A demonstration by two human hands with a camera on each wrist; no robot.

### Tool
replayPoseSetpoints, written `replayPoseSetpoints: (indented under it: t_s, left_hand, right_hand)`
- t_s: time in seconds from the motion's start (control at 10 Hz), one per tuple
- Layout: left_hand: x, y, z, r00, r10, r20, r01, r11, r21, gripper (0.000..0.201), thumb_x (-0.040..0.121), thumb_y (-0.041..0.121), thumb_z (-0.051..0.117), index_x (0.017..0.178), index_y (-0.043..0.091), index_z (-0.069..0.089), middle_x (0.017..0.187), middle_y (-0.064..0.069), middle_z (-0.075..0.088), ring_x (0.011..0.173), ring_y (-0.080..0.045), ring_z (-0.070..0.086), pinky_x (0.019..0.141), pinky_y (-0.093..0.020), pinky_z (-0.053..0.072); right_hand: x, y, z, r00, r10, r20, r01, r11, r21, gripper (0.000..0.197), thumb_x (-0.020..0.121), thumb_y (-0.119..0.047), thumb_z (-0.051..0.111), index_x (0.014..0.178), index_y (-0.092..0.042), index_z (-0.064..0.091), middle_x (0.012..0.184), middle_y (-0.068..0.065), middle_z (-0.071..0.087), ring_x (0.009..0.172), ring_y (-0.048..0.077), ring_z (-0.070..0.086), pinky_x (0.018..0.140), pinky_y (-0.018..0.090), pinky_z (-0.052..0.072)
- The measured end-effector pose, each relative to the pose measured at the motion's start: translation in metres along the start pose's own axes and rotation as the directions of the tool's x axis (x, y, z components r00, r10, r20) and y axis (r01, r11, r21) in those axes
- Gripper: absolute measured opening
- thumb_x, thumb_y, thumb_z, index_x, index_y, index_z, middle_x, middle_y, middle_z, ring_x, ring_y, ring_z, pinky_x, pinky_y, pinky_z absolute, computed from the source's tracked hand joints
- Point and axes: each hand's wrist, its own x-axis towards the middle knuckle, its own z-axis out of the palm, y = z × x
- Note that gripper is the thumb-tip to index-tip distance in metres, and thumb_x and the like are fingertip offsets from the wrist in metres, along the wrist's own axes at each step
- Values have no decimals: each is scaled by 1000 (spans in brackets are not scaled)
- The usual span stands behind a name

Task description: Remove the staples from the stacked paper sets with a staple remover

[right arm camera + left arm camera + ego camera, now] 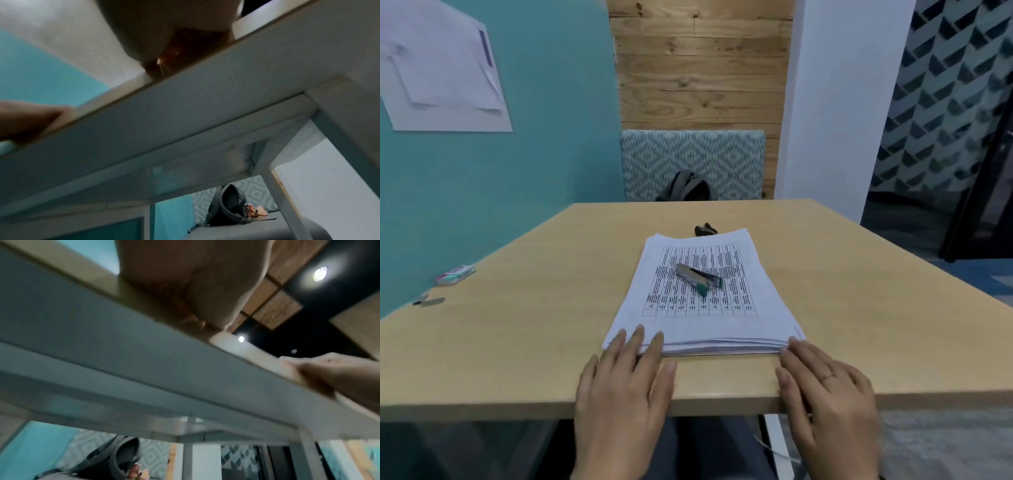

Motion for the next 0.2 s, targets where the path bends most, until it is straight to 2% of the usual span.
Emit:
replayPoseSetpoints:
  t_s: [0.1,0.2]
  left_hand:
    - [1,-1,11,986,68,-151,-65,998,27,68,97,50,11,103,21,73,111,-4,69,105,-25,64,85,-34,34]
    - [5,-2,19,955,94,-282,-90,996,28,67,97,49,12,102,22,73,110,-2,70,104,-24,65,81,-34,37]
  right_hand:
    - [-2,0,8,993,-45,-107,37,997,-69,36,91,-27,45,81,-14,76,95,-1,74,96,6,57,75,30,38]
    - [-2,-2,15,985,-20,-174,5,997,-82,36,91,-27,44,78,-16,75,92,-4,74,93,4,57,72,29,37]
